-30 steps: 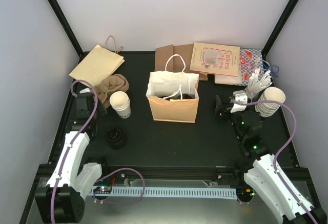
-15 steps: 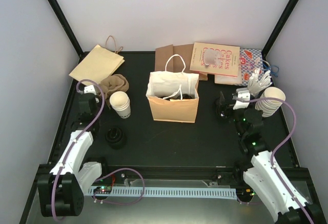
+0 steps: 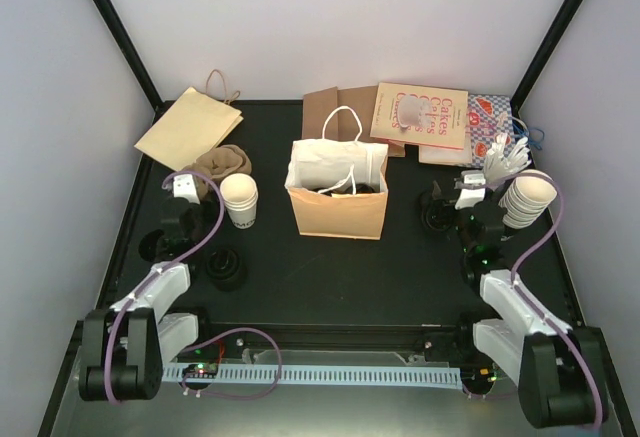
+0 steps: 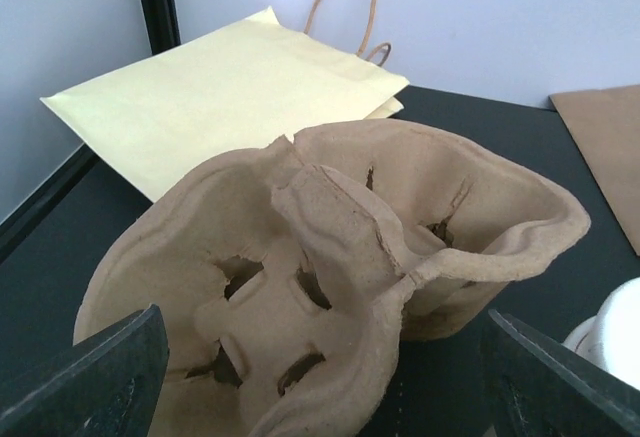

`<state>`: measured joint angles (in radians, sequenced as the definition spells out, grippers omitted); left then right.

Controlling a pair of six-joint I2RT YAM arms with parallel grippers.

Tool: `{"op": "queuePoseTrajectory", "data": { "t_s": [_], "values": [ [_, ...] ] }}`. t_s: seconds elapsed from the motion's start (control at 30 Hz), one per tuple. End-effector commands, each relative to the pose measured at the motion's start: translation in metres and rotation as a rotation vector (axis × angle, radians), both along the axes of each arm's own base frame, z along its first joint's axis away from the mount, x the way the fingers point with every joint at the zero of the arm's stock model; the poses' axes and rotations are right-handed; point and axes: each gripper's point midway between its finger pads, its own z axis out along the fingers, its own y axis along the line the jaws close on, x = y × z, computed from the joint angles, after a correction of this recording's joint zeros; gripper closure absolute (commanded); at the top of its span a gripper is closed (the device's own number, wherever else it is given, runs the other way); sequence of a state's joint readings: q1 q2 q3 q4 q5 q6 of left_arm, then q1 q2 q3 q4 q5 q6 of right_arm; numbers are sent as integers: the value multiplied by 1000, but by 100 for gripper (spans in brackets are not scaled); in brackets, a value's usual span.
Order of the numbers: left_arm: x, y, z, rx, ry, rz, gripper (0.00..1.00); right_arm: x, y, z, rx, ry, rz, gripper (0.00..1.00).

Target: Pack the takeout coffee

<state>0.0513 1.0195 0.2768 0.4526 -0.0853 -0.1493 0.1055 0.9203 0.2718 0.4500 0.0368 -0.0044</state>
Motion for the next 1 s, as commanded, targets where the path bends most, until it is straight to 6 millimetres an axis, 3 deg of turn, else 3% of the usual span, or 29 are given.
{"op": "queuePoseTrajectory", "data": {
  "t_s": [0.0, 0.43, 0.73, 0.83, 0.97],
  "values": [
    [12, 2, 23, 49, -143, -5, 13, 15, 0, 11, 37, -97, 15, 8],
    [28, 9, 26, 109, -134, 13, 13, 52, 0, -13, 86, 8, 21, 6],
    [36, 3, 22, 128, -88, -32, 12, 51, 2, -13, 2, 10, 55, 2],
    [43, -4, 20, 130, -73, -79, 2, 48, -8, -6, -14, -49, 19, 2],
    [44, -5, 22, 109, -88, -77, 1, 56, -9, -13, -21, -53, 29, 2]
  ]
}}
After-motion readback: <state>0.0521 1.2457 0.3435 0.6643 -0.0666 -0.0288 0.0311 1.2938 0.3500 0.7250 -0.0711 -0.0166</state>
